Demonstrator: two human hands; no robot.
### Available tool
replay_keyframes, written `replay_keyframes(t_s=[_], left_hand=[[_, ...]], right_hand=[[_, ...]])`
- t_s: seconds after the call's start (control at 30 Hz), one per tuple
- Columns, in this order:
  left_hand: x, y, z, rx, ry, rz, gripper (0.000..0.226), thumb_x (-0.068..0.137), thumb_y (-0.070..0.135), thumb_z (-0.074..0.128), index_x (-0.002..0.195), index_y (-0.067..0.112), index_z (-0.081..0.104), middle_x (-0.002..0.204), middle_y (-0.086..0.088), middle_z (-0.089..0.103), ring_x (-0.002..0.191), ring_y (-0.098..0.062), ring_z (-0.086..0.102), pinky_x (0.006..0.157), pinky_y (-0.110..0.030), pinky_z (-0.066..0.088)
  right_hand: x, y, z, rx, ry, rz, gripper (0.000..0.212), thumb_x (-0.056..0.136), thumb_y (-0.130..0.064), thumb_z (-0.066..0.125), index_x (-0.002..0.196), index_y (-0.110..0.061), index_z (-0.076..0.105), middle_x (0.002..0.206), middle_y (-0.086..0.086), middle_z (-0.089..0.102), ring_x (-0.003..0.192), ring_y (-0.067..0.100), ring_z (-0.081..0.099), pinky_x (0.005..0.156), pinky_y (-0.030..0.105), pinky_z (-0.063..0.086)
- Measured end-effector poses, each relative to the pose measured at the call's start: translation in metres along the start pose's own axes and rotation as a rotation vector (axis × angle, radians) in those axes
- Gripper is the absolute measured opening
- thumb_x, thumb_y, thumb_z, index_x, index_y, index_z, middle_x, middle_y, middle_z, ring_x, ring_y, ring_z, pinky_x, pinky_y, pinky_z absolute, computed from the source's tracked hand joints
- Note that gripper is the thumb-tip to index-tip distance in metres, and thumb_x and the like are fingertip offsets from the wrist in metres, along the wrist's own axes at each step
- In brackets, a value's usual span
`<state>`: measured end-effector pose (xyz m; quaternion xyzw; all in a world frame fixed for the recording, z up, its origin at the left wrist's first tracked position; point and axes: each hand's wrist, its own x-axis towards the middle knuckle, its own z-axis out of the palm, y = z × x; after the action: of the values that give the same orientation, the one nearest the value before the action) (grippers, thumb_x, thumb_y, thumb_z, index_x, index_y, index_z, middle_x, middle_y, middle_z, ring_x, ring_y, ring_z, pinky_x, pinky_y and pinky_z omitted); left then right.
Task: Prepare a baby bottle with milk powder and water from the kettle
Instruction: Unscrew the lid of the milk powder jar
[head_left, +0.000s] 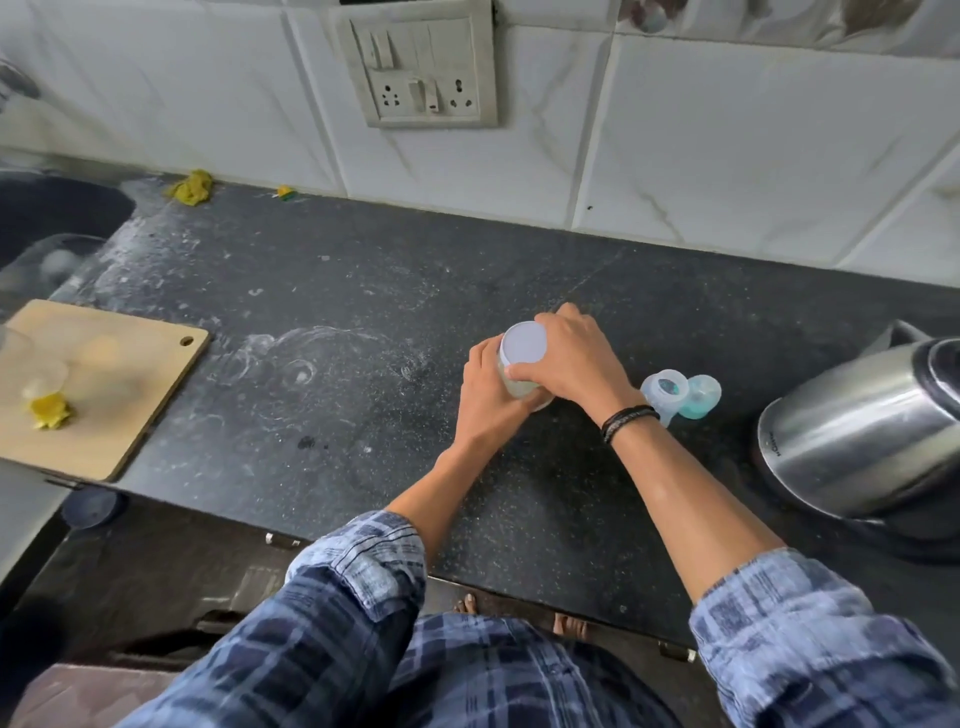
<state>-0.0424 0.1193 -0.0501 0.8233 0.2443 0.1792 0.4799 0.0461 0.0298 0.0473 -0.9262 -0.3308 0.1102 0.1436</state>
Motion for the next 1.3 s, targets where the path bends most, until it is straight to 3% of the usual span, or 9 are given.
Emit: replay_keyframes(t_s=[0.1,0.27,0.5,0.73,0.97,1.3], left_hand=[[0.004,-0.002,-0.004,0.056,-0.025,0.031,0.089,0.068,0.064,0.072,0.145,0.028,0.046,0.135,0.011,0.039,0.124,-0.012,0.039,0.105,-0.037,0.04],[0.009,-0.006,-0.008,0.084,-0.011,0.056,0.089,0.064,0.067,0.074,0.143,0.032,0.05,0.129,0.018,0.041,0.122,-0.01,0.044,0.099,-0.036,0.044],[0.008,-0.001,-0.013,0.104,0.036,0.052,0.084,0.062,0.067,0.081,0.136,0.037,0.055,0.121,0.033,0.042,0.109,0.004,0.048,0.08,-0.015,0.039],[0.01,-0.004,-0.012,0.129,0.04,0.055,0.083,0.062,0.066,0.082,0.135,0.037,0.056,0.121,0.029,0.048,0.11,0.003,0.047,0.086,-0.017,0.04],[0.014,-0.011,-0.009,0.149,0.067,0.064,0.08,0.06,0.067,0.081,0.132,0.043,0.054,0.118,0.027,0.053,0.108,0.001,0.047,0.093,-0.031,0.045],[0.01,-0.014,-0.007,0.14,0.093,0.076,0.086,0.06,0.071,0.082,0.135,0.039,0.055,0.119,0.024,0.053,0.108,0.002,0.045,0.095,-0.03,0.042]], right_hand=[[-0.002,0.001,0.002,0.0,0.011,-0.017,0.084,0.079,-0.057,0.081,0.144,-0.011,0.053,0.134,0.011,0.051,0.121,0.029,0.053,0.093,0.035,0.046],[-0.001,0.003,0.002,0.038,0.021,-0.034,0.081,0.079,-0.052,0.083,0.142,-0.01,0.054,0.132,0.011,0.05,0.119,0.029,0.053,0.088,0.033,0.044],[0.004,0.009,0.002,0.077,0.009,-0.069,0.08,0.075,-0.05,0.086,0.139,-0.011,0.057,0.131,0.009,0.052,0.117,0.028,0.052,0.091,0.035,0.045],[0.007,0.013,0.005,0.111,0.02,-0.088,0.08,0.074,-0.048,0.088,0.138,-0.011,0.057,0.131,0.009,0.052,0.119,0.027,0.052,0.09,0.035,0.046],[0.009,0.018,0.006,0.127,0.019,-0.12,0.082,0.072,-0.05,0.088,0.138,-0.012,0.058,0.132,0.008,0.053,0.119,0.028,0.052,0.092,0.038,0.048],[0.013,0.024,0.003,0.124,-0.025,-0.198,0.078,0.074,-0.049,0.087,0.137,-0.014,0.058,0.13,0.004,0.052,0.117,0.025,0.051,0.086,0.029,0.038]])
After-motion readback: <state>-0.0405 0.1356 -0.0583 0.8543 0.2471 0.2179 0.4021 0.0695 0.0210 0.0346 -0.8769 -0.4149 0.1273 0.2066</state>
